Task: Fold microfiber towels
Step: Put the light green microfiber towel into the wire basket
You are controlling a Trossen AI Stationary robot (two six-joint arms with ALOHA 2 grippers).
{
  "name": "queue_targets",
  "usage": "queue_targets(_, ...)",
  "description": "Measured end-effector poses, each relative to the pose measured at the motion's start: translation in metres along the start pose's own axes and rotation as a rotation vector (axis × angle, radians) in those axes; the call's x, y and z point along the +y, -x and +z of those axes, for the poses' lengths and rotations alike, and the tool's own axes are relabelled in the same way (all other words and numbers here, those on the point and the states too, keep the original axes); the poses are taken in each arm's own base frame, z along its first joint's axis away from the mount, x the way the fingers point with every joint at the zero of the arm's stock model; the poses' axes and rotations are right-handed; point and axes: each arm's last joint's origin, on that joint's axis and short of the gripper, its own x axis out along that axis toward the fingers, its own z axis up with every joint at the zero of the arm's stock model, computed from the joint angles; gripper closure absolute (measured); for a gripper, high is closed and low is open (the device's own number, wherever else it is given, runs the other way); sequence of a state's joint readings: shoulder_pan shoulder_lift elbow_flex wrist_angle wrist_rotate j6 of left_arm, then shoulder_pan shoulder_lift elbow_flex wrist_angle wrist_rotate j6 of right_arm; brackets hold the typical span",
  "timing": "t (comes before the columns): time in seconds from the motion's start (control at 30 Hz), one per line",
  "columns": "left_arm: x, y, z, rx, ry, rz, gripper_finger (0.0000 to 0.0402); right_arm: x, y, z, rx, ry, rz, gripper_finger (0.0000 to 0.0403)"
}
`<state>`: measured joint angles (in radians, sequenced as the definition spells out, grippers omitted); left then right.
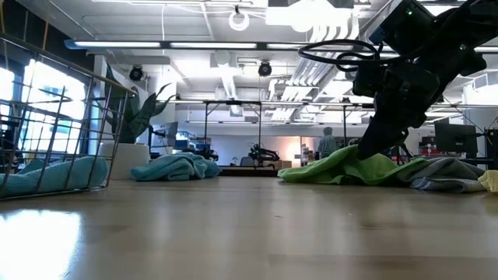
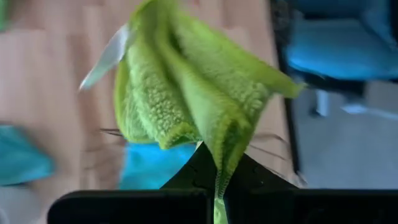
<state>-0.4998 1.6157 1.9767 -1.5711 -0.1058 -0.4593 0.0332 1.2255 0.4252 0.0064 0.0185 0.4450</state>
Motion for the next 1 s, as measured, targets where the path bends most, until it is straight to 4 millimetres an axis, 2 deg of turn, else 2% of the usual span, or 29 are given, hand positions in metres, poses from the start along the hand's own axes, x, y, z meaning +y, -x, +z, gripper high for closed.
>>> queue_targets(0.13, -0.014, 0.002, -0.008, 0.041, -0.042, -0.092, 0.0401, 0.000, 0.000, 0.000, 0.001, 0.000, 0.000, 0.0242)
queue_targets(0.33, -0.038, 0.005, -0.022, 0.059, -0.063, -0.124, 0.0401, 0.000, 0.000, 0.000, 0.002, 0.000, -0.001, 0.0242)
queue_targets(0.47, -0.049, -0.009, -0.042, 0.148, -0.114, -0.125, 0.0401, 0.000, 0.000, 0.000, 0.001, 0.000, -0.001, 0.0242)
queue_targets(0.7, -0.033, -0.038, -0.080, 0.291, -0.075, -0.024, 0.0401, 0.000, 0.000, 0.000, 0.002, 0.000, -0.001, 0.0242)
queue_targets(0.87, -0.020, -0.055, -0.097, 0.383, -0.163, -0.019, 0.0401, 0.000, 0.000, 0.000, 0.002, 0.000, -0.001, 0.0242)
queue_targets(1.0, -0.018, -0.065, -0.104, 0.471, -0.291, -0.103, 0.0401, 0.000, 0.000, 0.000, 0.002, 0.000, -0.001, 0.0242)
